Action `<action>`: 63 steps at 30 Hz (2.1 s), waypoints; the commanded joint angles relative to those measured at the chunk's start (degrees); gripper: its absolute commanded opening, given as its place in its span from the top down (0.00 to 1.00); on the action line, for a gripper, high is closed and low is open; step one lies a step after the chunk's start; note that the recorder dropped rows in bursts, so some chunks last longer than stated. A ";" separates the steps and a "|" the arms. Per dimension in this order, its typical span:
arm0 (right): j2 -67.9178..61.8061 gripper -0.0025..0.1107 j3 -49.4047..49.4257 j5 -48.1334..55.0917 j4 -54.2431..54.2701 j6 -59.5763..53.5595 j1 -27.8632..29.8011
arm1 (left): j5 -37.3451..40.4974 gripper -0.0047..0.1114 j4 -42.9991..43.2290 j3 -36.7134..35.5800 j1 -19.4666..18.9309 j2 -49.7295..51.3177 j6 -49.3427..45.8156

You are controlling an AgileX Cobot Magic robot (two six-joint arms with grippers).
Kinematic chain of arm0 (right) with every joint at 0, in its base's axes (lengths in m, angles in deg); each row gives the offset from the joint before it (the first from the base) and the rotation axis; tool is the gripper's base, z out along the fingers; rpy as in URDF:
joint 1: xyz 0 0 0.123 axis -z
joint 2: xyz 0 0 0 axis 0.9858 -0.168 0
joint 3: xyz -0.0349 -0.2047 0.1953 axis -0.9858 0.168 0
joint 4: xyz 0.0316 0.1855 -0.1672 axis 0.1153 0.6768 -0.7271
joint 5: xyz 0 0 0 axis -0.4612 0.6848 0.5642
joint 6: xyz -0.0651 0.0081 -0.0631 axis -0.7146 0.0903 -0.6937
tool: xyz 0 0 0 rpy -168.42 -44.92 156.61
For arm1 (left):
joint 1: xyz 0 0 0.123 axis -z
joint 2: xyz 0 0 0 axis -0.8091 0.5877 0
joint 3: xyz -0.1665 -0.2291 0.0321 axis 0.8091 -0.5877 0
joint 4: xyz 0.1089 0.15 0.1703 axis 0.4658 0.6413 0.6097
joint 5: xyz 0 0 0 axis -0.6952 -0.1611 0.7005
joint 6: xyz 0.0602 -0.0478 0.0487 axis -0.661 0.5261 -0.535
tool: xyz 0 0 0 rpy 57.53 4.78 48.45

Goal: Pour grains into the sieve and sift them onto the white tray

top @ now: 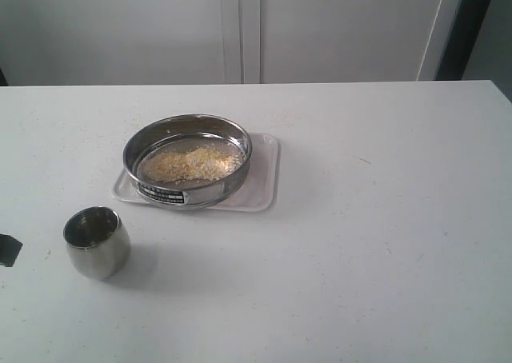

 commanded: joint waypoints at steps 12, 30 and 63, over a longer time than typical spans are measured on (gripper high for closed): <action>0.29 0.98 0.27 -0.85 0.00 -0.09 0.07 | 5.80 0.96 -6.40 0.09 -17.46 -4.45 -1.69; 0.29 0.98 0.27 -0.85 0.00 -0.09 0.07 | 5.84 0.96 -6.40 0.09 -17.46 -20.98 -9.56; 0.29 0.98 0.27 -0.85 0.00 -0.09 0.07 | 5.47 0.96 -6.30 0.09 -17.46 -21.00 -9.56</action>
